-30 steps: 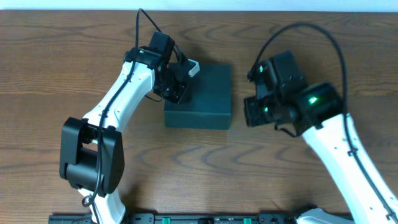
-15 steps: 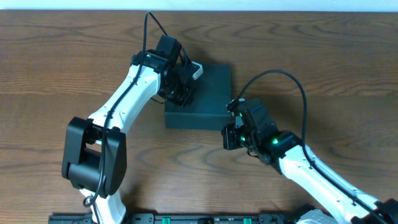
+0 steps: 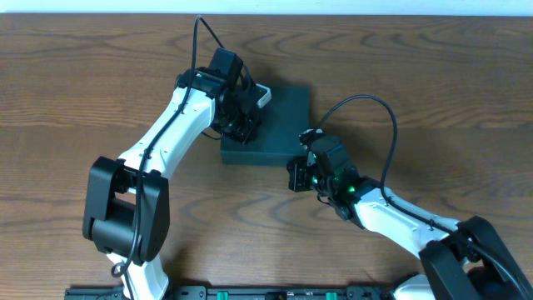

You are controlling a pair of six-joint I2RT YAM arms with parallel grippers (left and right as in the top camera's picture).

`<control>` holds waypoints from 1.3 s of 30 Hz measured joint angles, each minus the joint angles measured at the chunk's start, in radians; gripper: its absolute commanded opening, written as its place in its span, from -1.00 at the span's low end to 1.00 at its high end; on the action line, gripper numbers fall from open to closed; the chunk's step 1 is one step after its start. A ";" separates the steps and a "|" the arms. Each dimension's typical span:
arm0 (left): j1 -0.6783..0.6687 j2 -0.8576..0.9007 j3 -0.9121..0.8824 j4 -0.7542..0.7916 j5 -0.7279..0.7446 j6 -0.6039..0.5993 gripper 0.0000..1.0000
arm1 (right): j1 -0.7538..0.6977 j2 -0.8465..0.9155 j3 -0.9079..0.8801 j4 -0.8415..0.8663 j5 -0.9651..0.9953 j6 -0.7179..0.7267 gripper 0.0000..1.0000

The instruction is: Pack container

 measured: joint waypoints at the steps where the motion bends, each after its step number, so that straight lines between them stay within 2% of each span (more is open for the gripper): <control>1: 0.000 0.000 0.000 0.000 -0.001 0.000 -0.88 | 0.000 0.000 0.000 0.005 0.000 0.002 -0.96; 11: 0.000 0.000 0.000 -0.004 -0.008 0.000 -0.88 | 0.001 -0.001 0.000 0.014 -0.015 0.036 -0.97; 15: 0.000 -0.009 0.000 -0.069 -0.013 -0.010 -0.88 | 0.001 -0.055 0.006 -0.140 -0.098 0.040 -0.97; 19: 0.000 -0.071 0.000 -0.161 -0.027 -0.031 -0.88 | 0.001 -0.232 0.031 -0.366 -0.135 0.025 -0.97; 23: 0.000 -0.240 -0.001 -0.254 -0.030 -0.058 -0.88 | 0.000 -0.499 0.064 -0.572 -0.145 -0.024 -0.97; 27: 0.000 -0.449 -0.069 -0.256 -0.005 -0.098 -0.89 | -0.001 -0.763 0.069 -0.781 -0.152 -0.049 -0.97; 32: -0.031 -0.785 -0.347 -0.193 0.008 -0.201 -0.89 | -0.001 -1.059 0.073 -1.098 -0.154 -0.070 -0.97; 35: -0.085 -0.959 -0.514 -0.151 -0.006 -0.283 -0.88 | -0.001 -1.144 0.072 -1.220 -0.143 -0.072 -0.97; 36: -0.098 -1.003 -0.557 -0.129 -0.016 -0.306 -0.88 | -0.001 -1.160 0.072 -1.234 -0.139 -0.072 -0.87; 37: -0.108 -1.038 -0.593 -0.114 -0.028 -0.325 -0.60 | -0.001 -1.169 0.072 -1.239 -0.137 -0.072 -0.43; 38: -0.113 -1.077 -0.631 -0.095 -0.039 -0.349 0.20 | -0.001 -1.175 0.072 -1.237 -0.136 -0.073 0.27; 39: -0.115 -1.095 -0.647 -0.087 -0.048 -0.360 0.91 | -0.001 -1.175 0.072 -1.236 -0.132 -0.074 0.99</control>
